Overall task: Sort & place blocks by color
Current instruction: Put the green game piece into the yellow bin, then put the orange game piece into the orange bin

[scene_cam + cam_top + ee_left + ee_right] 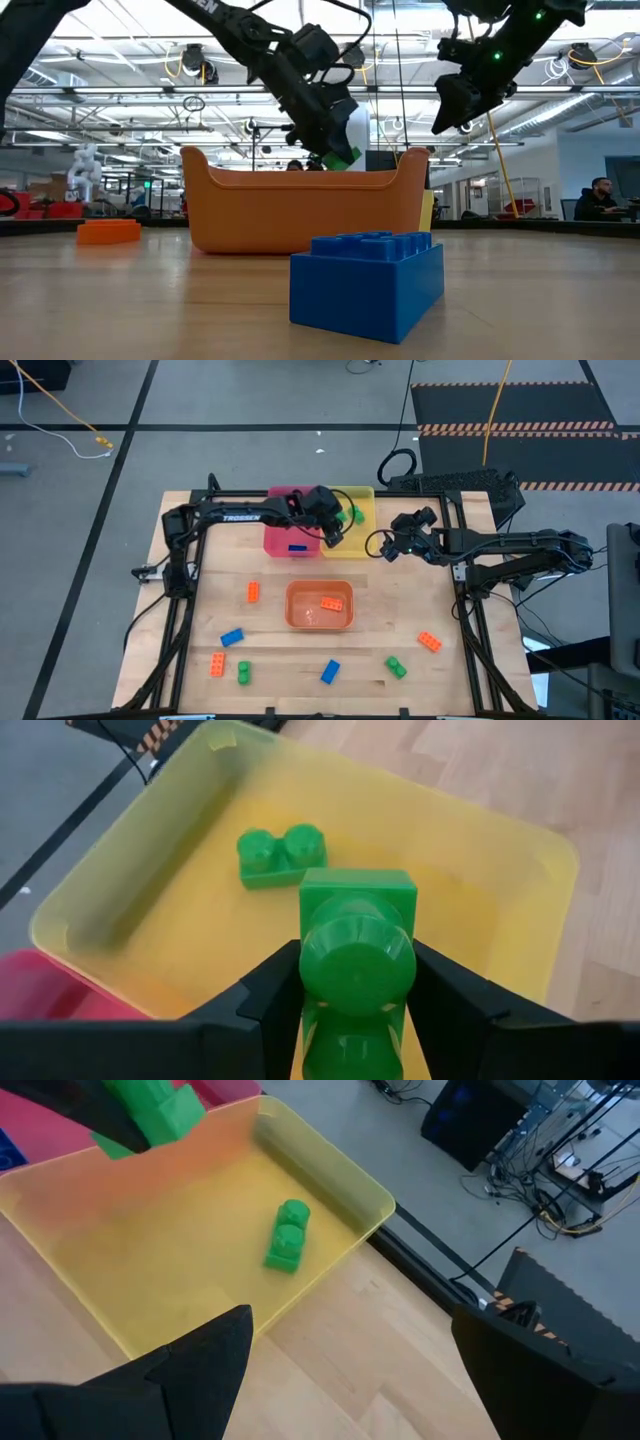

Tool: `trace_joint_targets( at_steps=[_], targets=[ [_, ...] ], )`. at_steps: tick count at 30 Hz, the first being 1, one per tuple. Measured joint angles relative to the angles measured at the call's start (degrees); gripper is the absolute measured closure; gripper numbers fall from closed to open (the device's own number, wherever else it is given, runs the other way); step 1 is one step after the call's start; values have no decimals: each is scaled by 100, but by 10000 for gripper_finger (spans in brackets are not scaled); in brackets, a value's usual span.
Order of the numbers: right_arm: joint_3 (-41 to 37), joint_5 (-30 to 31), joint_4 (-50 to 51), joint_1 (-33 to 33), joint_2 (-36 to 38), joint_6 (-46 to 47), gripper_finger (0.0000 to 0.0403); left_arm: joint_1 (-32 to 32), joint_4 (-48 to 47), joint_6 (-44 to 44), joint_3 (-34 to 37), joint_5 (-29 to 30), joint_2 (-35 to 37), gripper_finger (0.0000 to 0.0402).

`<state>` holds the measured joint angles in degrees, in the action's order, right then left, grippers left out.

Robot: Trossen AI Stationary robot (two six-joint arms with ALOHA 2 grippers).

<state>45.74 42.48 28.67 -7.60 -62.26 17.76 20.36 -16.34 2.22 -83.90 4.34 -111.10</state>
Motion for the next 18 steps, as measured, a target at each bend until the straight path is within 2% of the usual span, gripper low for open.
trace_joint_targets(
  at_steps=[7,18],
  targets=[
    [0,-2,-9,-14,0,-2,64,-2,0,319,0,-129,38,212],
    [0,-26,27,-35,0,15,64,-14,-83,317,4,-188,226,132]
  ],
)
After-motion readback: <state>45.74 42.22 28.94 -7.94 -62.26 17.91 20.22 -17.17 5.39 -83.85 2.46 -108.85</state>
